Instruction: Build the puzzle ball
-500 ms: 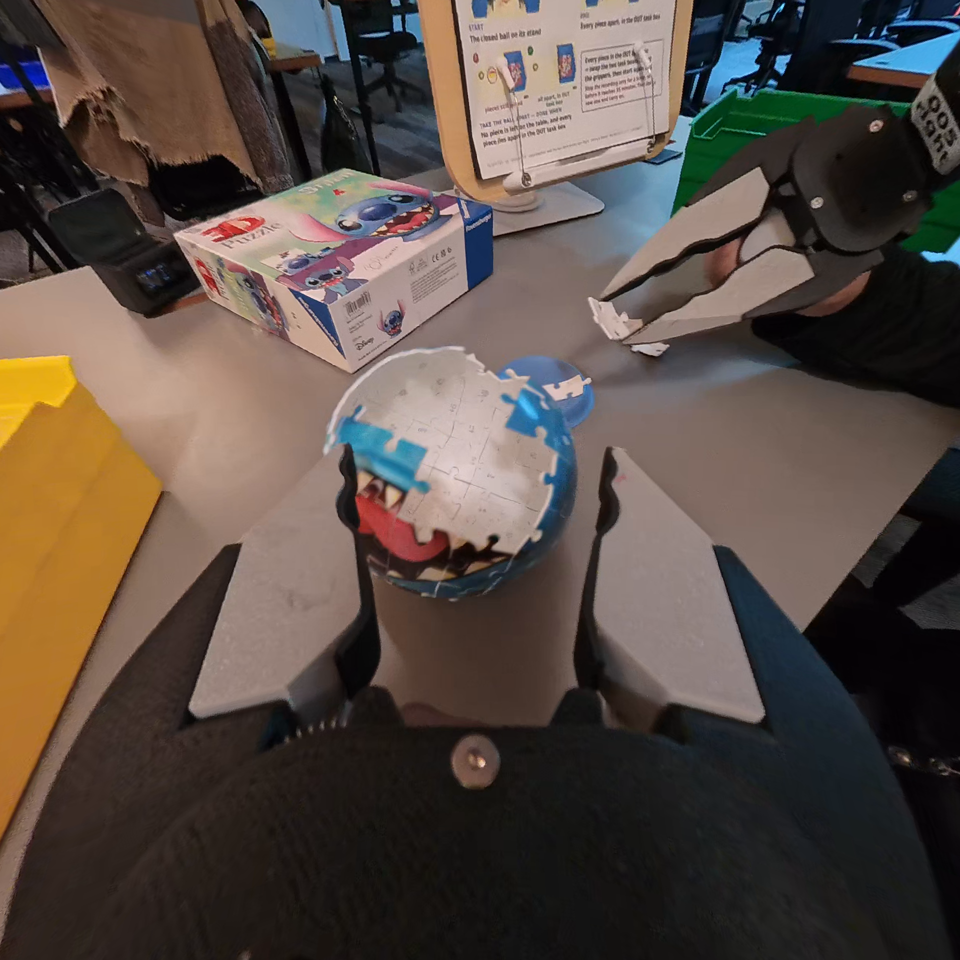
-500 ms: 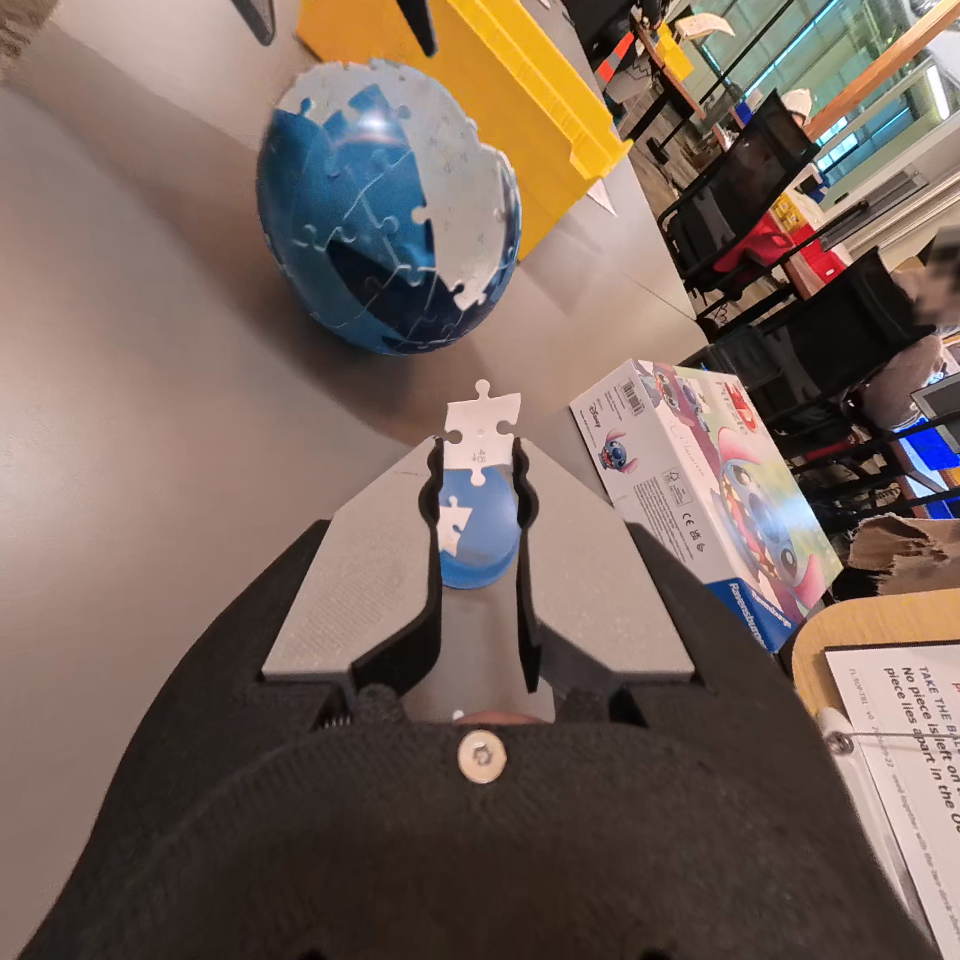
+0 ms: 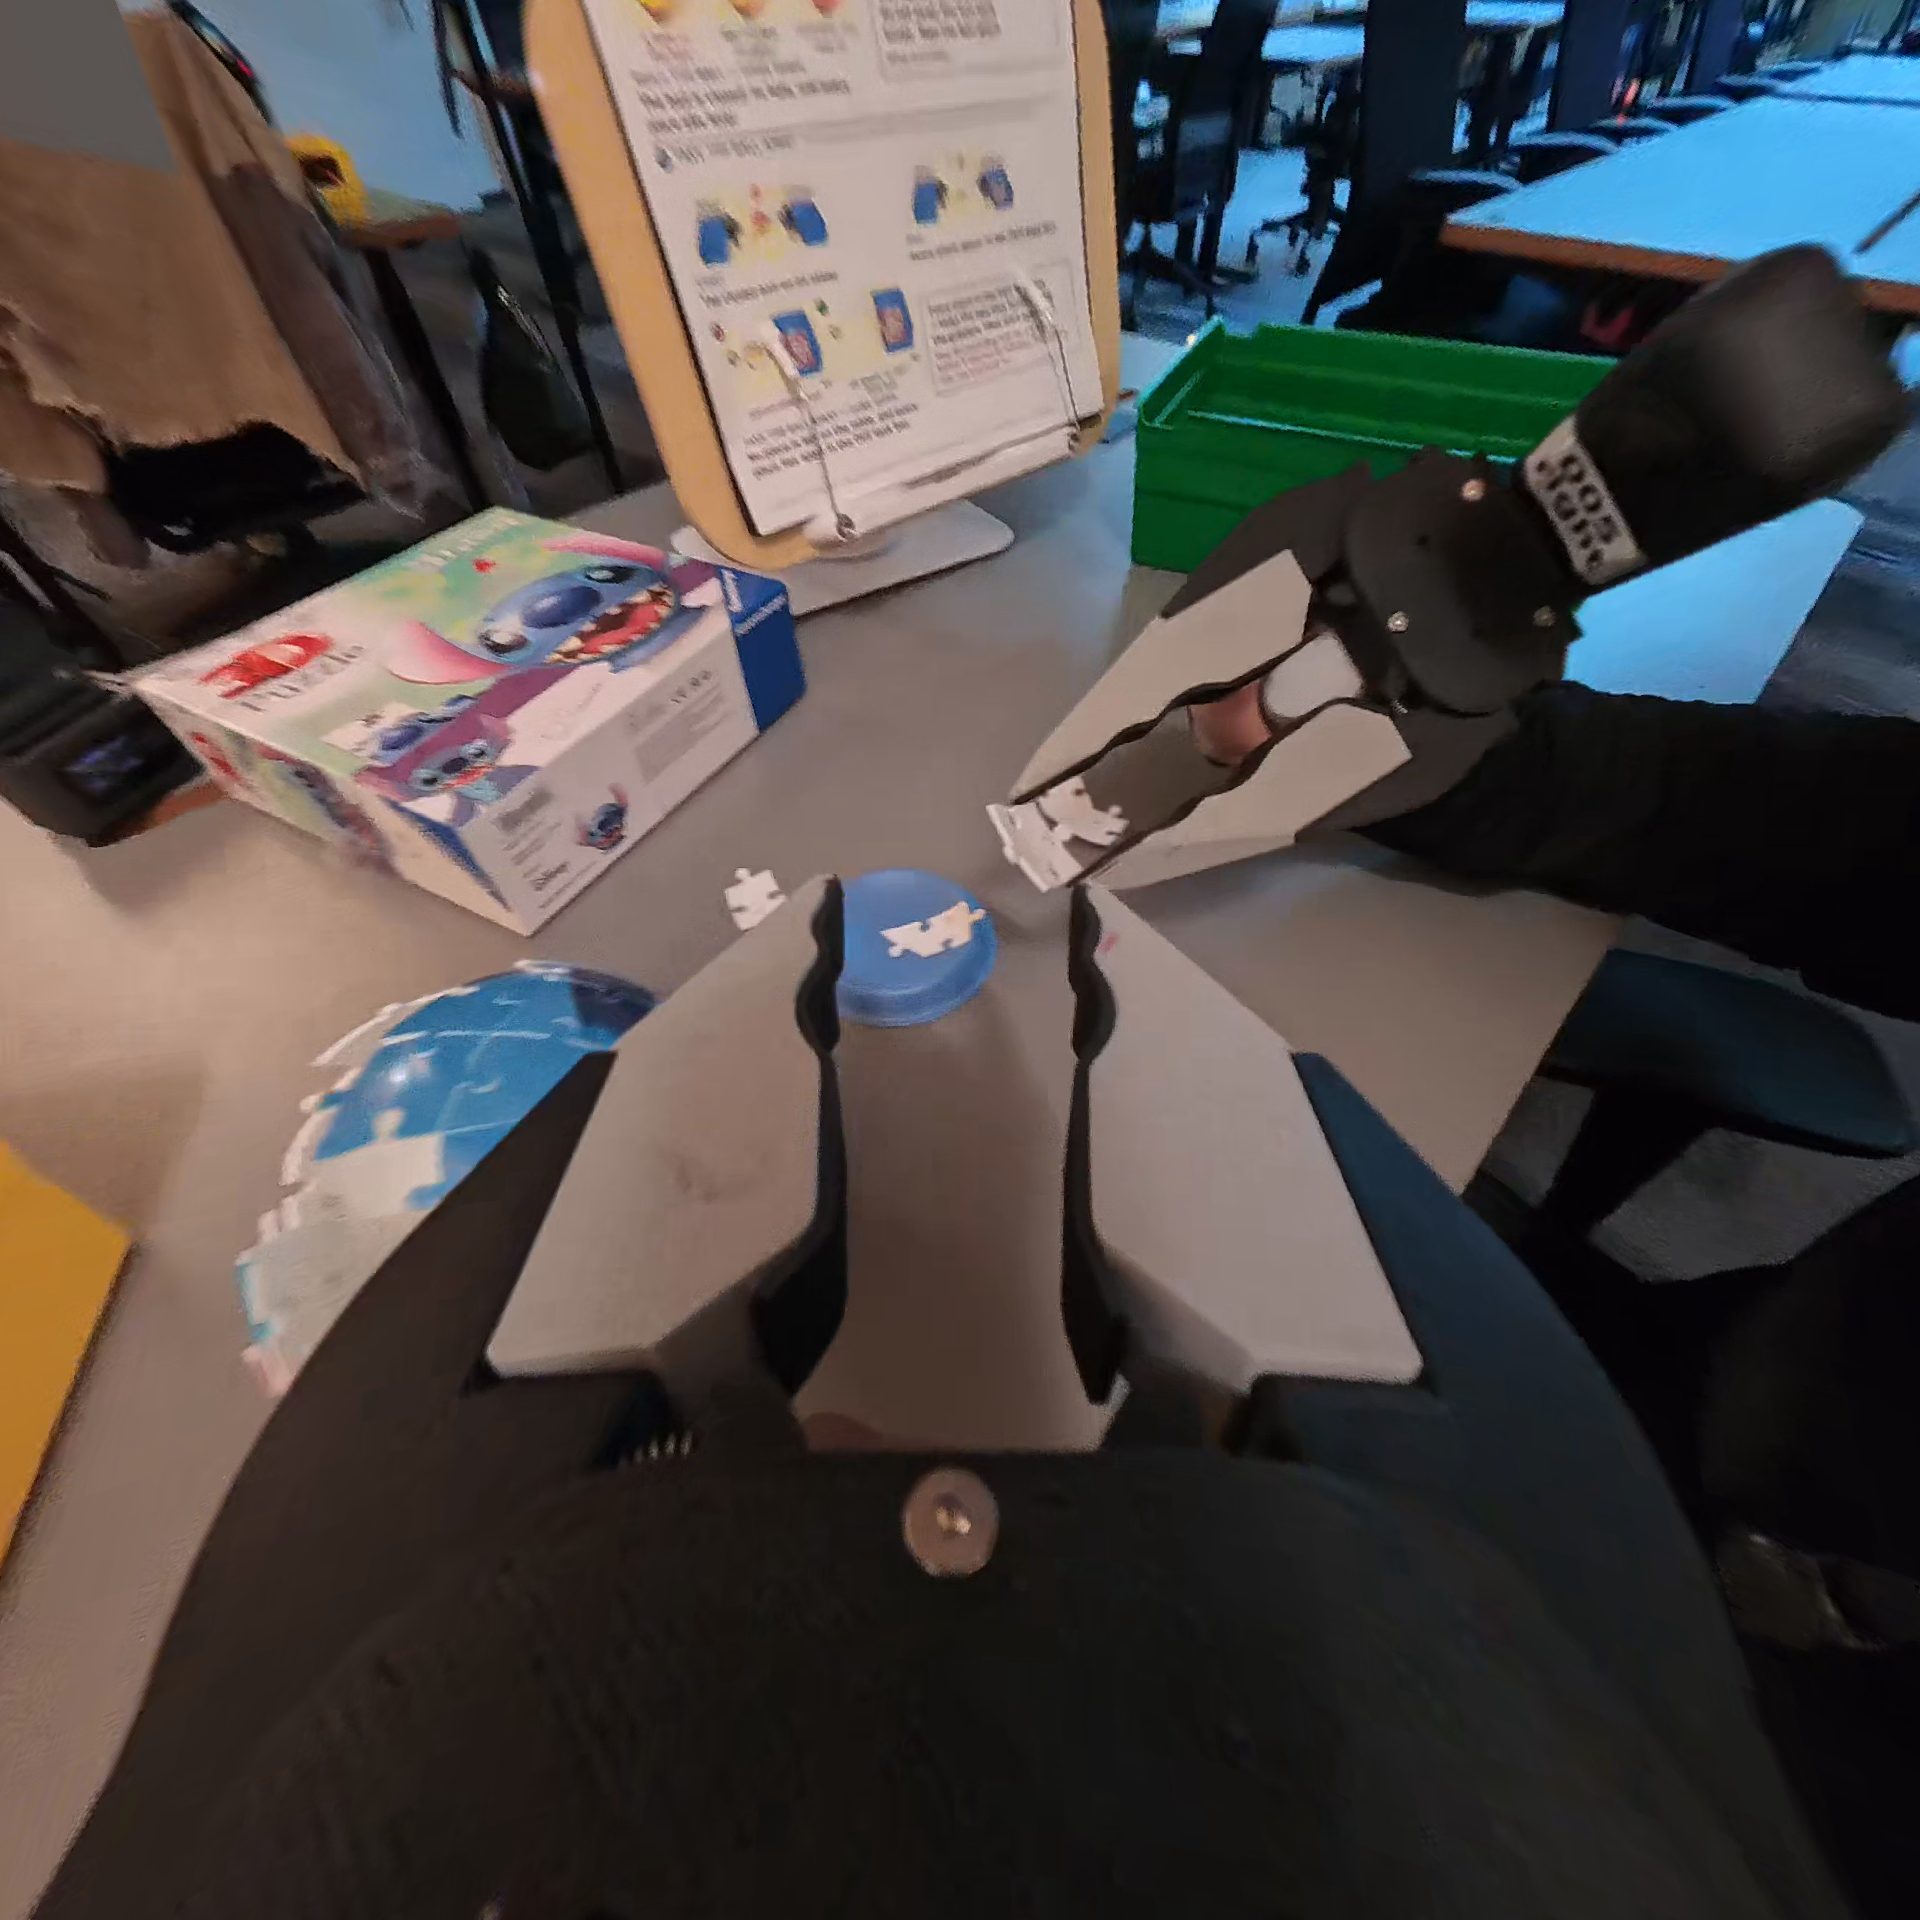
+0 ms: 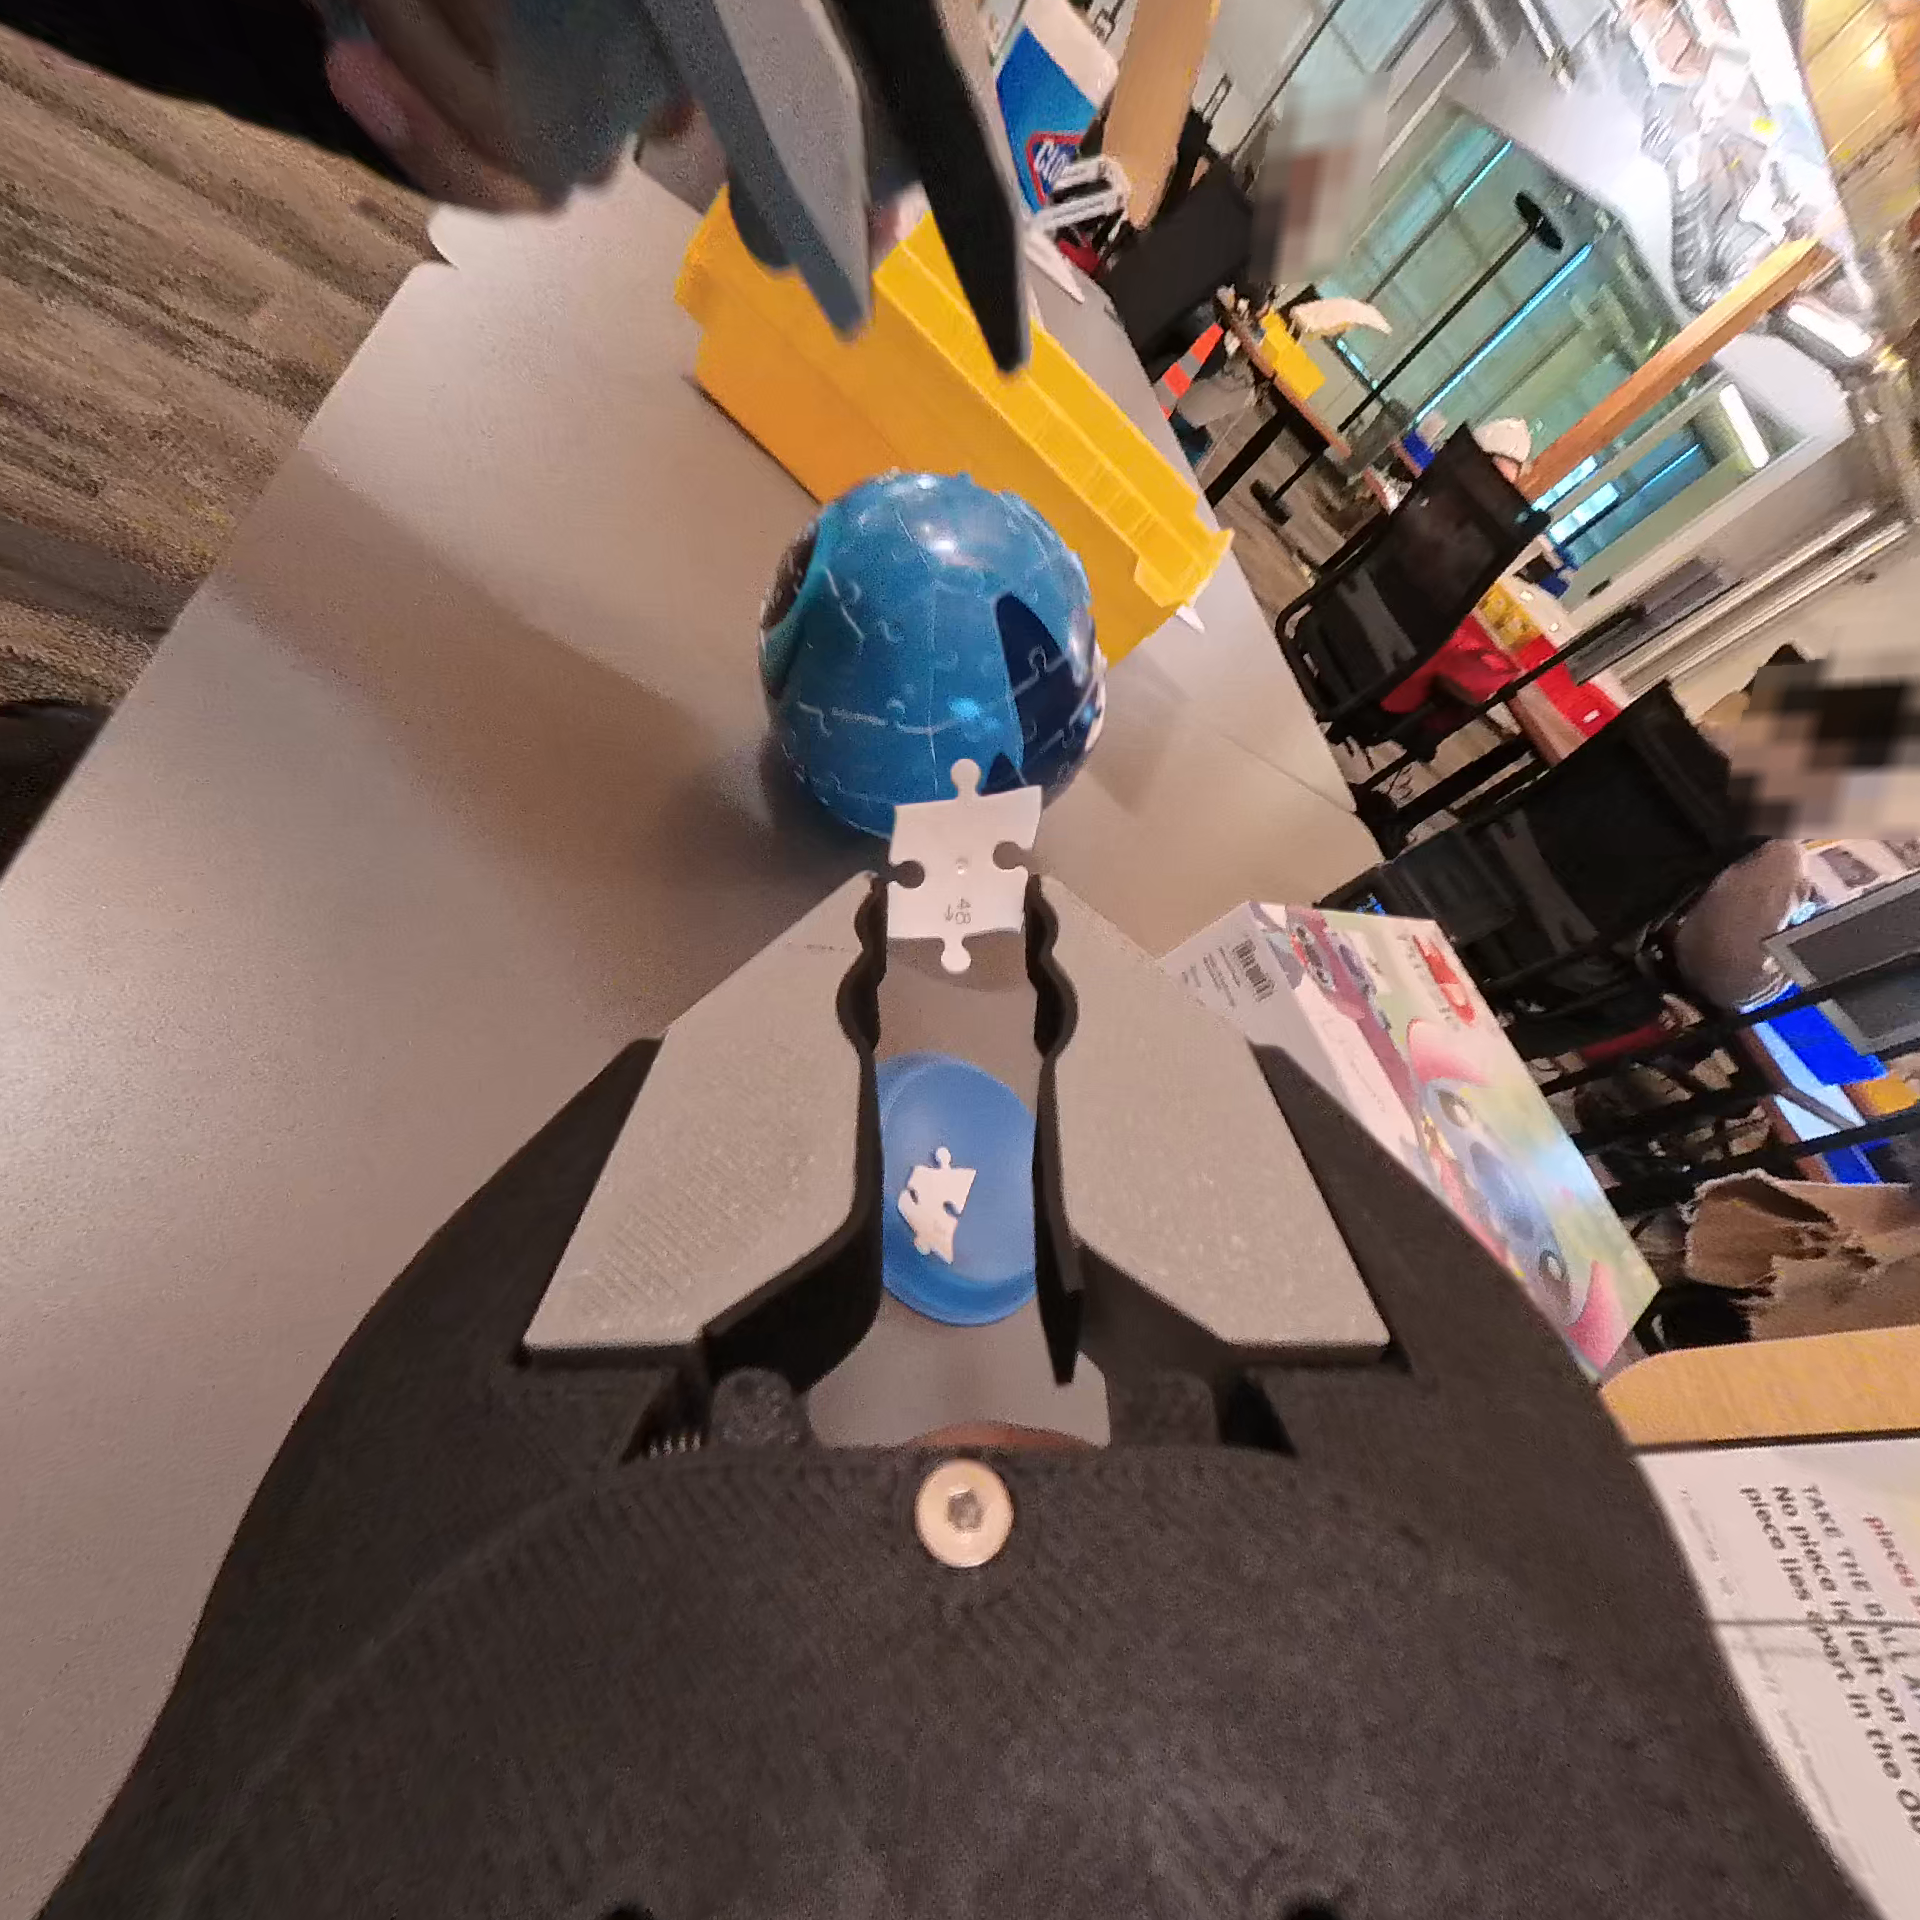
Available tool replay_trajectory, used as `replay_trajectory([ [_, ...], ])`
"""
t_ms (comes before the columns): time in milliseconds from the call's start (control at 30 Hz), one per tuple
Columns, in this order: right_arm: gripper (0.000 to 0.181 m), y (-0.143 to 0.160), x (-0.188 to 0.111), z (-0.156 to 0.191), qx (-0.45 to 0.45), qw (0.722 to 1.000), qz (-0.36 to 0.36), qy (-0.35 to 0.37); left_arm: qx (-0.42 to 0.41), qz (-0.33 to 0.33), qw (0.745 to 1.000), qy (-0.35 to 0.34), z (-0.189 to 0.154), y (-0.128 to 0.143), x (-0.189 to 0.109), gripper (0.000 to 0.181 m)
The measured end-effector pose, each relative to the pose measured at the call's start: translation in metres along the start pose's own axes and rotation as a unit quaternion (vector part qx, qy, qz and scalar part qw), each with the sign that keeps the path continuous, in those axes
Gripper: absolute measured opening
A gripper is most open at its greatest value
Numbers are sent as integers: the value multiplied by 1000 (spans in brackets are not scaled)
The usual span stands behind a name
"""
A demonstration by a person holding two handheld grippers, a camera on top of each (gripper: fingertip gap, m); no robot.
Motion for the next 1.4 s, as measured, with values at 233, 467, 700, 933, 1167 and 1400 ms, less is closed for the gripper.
replay_trajectory([
  [233,23,-14,-10,4,-22,999,-23,19,-90,47,994,52,10,9,53,44],
  [467,13,-17,-15,6,-39,998,-29,32,-140,14,978,153,1,11,66,0],
  [700,0,-12,-20,-11,57,998,-40,-4,-53,60,988,133,-1,-2,60,0],
  [933,3,-14,-11,-18,242,958,-62,-143,122,208,958,155,-11,-16,66,0],
  [1167,0,-7,-5,-23,302,937,-71,-161,182,291,926,154,-9,-26,78,0],
  [1400,0,-5,-15,-41,337,929,-111,-108,130,227,956,129,3,-30,76,13],
])
Point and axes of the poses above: each gripper's, where its closed fingertips meet, x out along the fingers, y out of its underside, z = x × y across the jaws, the point moved 8 cm from there along -x, back along the fingers, and after that the axes turned 10 degrees about y, right-handed, at the moved point
